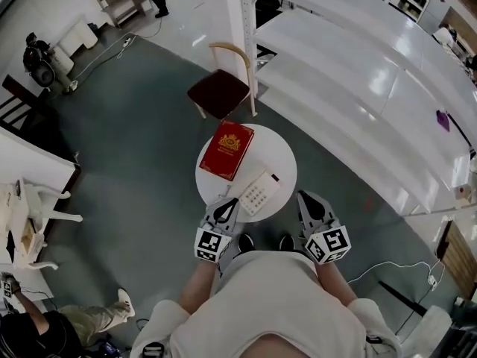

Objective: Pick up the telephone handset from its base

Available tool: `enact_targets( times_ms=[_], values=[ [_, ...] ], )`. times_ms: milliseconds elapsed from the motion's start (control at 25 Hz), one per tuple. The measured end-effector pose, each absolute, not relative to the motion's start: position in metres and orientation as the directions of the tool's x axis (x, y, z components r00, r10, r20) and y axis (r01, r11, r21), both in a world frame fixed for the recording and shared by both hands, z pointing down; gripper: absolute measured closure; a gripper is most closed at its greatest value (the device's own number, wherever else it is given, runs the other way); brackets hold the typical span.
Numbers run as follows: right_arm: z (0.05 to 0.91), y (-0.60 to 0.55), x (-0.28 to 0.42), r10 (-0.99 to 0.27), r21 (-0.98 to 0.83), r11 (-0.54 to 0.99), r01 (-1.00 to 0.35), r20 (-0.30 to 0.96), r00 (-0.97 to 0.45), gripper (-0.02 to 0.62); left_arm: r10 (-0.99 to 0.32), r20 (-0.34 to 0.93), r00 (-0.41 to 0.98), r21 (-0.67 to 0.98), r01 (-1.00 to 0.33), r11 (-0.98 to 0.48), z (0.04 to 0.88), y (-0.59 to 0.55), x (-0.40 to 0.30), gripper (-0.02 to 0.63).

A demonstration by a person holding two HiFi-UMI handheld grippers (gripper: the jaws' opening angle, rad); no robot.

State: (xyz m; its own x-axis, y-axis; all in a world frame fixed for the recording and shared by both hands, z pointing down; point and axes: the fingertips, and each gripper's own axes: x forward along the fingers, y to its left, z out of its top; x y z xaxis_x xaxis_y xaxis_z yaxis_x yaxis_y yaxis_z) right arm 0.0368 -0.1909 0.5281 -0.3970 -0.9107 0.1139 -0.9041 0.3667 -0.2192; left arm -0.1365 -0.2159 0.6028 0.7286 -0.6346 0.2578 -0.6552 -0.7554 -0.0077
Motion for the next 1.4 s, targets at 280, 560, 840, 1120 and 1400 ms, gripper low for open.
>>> enact_targets(
  times_ms=[280, 560, 840, 1120, 1400],
  values=[
    [0.533, -0.181, 0.035, -0.914, -0.220, 0.347, -0.912, 0.139, -0.381, 0.586, -0.575, 0.368, 0.731, -0.001, -0.618, -0.786, 0.648, -0.200, -0.137, 0.583],
    [0.539, -0.176, 0.039, -0.918, -0.229, 0.326, -0.917, 0.156, -0.365, 0.586, -0.548, 0.456, 0.701, 0.038, -0.631, -0.775, 0.692, -0.191, -0.149, 0.583],
    [0.543, -0.173, 0.047, -0.919, -0.243, 0.311, -0.919, 0.167, -0.356, 0.586, -0.510, 0.516, 0.688, 0.062, -0.624, -0.779, 0.717, -0.191, -0.143, 0.583],
    [0.550, -0.174, 0.049, -0.912, -0.243, 0.321, -0.915, 0.182, -0.368, 0.586, -0.464, 0.566, 0.681, 0.077, -0.604, -0.793, 0.739, -0.199, -0.130, 0.581],
    [0.554, -0.177, 0.055, -0.912, -0.248, 0.307, -0.919, 0.200, -0.359, 0.586, -0.426, 0.612, 0.666, 0.068, -0.581, -0.811, 0.758, -0.214, -0.117, 0.535]
  ],
)
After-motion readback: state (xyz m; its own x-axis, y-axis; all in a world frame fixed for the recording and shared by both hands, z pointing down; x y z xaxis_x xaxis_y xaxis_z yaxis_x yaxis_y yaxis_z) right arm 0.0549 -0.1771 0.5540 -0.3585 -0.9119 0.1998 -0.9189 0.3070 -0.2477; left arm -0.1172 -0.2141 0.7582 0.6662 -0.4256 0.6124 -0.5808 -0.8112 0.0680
